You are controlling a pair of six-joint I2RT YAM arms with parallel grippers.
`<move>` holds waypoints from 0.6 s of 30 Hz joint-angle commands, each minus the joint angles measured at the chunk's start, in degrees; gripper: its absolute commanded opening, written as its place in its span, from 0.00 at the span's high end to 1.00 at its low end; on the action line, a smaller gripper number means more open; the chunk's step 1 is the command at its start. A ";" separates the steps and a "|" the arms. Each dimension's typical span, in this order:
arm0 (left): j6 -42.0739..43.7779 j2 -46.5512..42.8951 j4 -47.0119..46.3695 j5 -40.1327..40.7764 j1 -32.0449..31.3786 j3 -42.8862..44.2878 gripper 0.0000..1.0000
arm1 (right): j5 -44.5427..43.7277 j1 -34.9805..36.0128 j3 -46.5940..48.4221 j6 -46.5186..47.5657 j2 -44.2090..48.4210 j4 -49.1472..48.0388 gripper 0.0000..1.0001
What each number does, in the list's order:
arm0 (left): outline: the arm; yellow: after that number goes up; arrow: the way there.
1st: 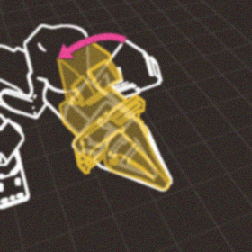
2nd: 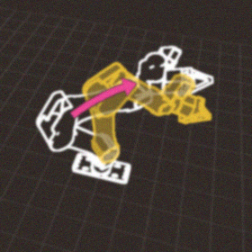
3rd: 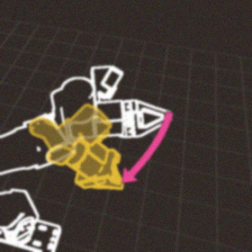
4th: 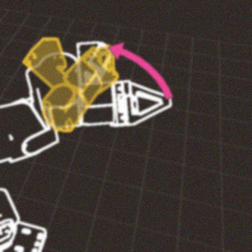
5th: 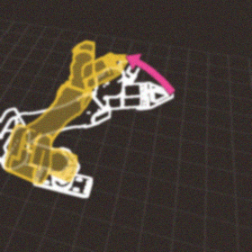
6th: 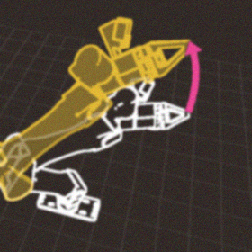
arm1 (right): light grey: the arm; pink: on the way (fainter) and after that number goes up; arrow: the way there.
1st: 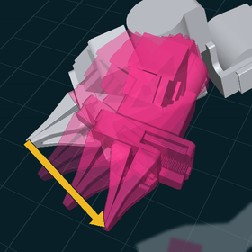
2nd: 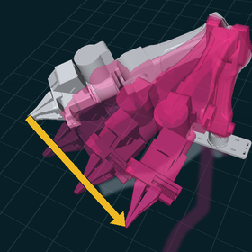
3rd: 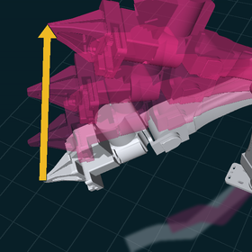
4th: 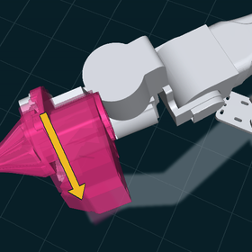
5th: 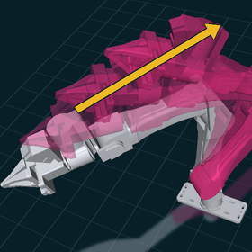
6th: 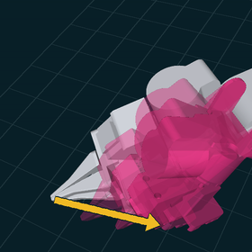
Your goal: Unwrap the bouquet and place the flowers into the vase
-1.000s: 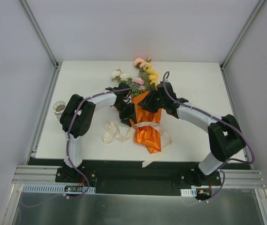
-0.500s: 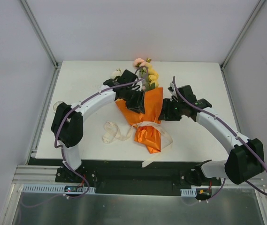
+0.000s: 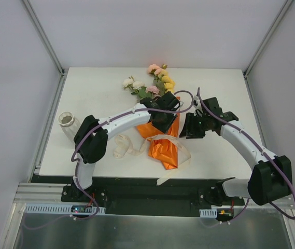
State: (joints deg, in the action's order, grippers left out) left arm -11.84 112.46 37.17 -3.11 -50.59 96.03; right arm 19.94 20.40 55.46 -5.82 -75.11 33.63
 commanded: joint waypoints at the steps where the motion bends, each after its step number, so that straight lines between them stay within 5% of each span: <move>1: 3.14 1.88 2.64 7.51 -0.83 3.29 0.65 | 3.00 -0.28 -1.40 -1.82 2.69 -0.49 0.55; 18: 1.47 0.92 4.67 4.35 -2.50 3.99 0.50 | 5.63 -0.19 -6.15 -4.28 2.95 -4.97 0.56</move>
State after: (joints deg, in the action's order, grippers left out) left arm -9.80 115.28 39.94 1.58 -52.58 97.38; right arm 23.68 20.34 50.17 -8.82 -73.84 30.61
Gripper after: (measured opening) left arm 0.493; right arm 0.442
